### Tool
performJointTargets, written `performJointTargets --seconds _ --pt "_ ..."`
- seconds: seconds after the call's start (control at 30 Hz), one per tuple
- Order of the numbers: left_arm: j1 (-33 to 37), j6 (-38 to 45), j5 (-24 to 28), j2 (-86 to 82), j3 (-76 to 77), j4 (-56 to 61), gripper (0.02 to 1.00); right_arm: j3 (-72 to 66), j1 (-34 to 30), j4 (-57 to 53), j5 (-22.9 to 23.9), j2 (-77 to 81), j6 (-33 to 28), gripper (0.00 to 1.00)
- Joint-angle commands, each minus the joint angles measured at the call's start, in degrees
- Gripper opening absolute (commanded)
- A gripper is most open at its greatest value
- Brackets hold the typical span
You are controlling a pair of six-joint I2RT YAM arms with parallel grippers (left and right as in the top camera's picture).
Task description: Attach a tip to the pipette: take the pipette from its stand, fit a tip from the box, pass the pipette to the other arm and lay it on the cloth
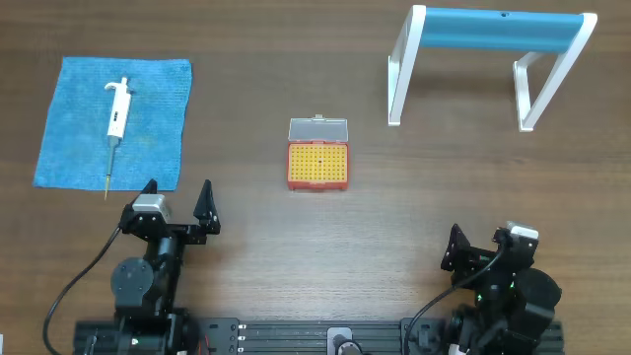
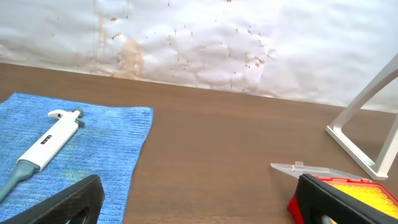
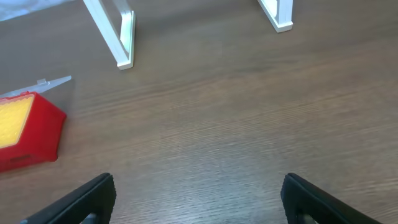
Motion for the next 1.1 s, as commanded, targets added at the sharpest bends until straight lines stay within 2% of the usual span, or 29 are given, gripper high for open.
performJointTargets --seconds 0.03,0.27,0.33,0.4,0.47,0.53,0.73,0.9,0.97,1.1 --pt "-0.2 1.1 0.7 -0.6 -0.5 0.3 0.996 -0.4 -0.4 0.2 0.5 -0.5 0.4 0.858" --pt "-0.2 1.1 0.7 -0.6 -0.5 0.3 0.996 -0.4 -0.4 0.2 0.5 -0.5 0.4 0.858" --pt "-0.2 1.1 0.7 -0.6 -0.5 0.3 0.996 -0.4 -0.4 0.2 3.1 -0.6 -2.4 0.858" --pt "-0.2 1.1 0.7 -0.6 -0.5 0.3 0.996 -0.6 -0.3 1.4 1.5 -0.6 -2.3 0.858" --pt "-0.2 1.1 0.7 -0.6 -0.5 0.3 0.996 -2.3 0.8 6.6 -1.0 -0.6 -2.4 0.858" --pt "-0.2 1.1 0.7 -0.6 -0.5 0.3 0.996 -6.7 4.8 18.2 -2.2 -0.6 -2.4 0.858" --pt "-0.2 1.1 0.7 -0.6 -0.5 0.3 0.996 -22.0 16.5 51.7 -2.1 -0.6 -5.4 0.855" --pt "-0.2 1.1 0.7 -0.6 -0.5 0.3 0.996 -22.0 18.7 53.9 -0.8 -0.6 -12.6 0.858" --pt "-0.2 1.1 0.7 -0.6 -0.5 0.3 0.993 -22.0 19.1 51.2 0.3 -0.6 -16.3 0.858" --pt "-0.2 1.1 0.7 -0.6 -0.5 0.3 0.993 -22.0 19.7 49.8 11.2 -0.5 -16.3 0.858"
